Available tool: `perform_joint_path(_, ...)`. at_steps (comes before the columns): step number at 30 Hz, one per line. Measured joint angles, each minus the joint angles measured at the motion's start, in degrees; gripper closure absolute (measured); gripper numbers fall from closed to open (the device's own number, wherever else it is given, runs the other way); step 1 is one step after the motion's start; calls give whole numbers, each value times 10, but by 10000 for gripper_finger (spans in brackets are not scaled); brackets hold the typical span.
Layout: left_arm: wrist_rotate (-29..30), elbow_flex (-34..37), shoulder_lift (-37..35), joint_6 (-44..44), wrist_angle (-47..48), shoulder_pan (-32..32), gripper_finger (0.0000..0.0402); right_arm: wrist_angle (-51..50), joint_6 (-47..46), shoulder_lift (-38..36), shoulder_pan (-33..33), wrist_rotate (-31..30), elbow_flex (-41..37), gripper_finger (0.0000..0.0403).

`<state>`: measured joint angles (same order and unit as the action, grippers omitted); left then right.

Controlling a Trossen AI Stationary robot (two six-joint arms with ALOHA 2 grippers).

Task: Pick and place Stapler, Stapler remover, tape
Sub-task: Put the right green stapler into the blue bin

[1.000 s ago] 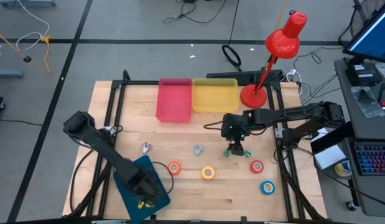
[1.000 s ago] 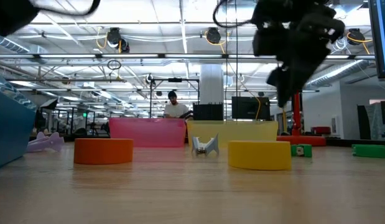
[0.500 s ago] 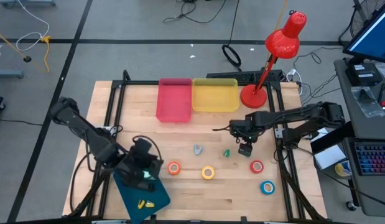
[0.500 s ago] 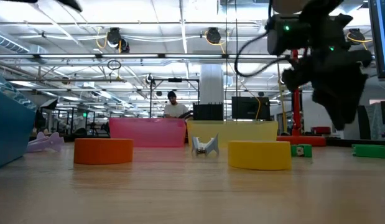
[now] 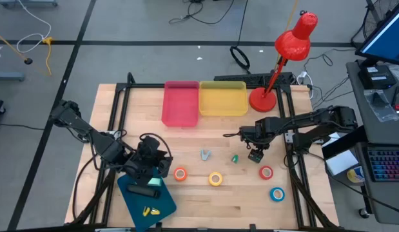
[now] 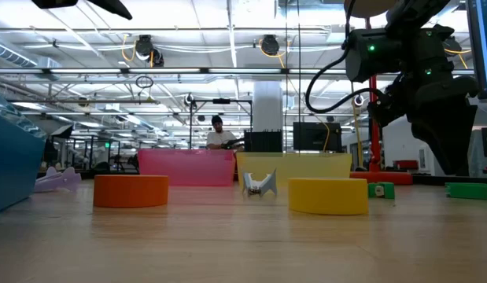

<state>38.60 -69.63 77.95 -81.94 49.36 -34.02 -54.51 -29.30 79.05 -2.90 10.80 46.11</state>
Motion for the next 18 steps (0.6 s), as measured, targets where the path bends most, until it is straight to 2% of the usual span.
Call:
perform_joint_path(4, -5, 0, 0, 12, 0, 7, 201, 1, -1, 0, 1, 31, 0, 151)
perform_joint_path(18, -6, 0, 0, 60, 1, 20, 201, 24, -16, 0, 30, 29, -5, 151)
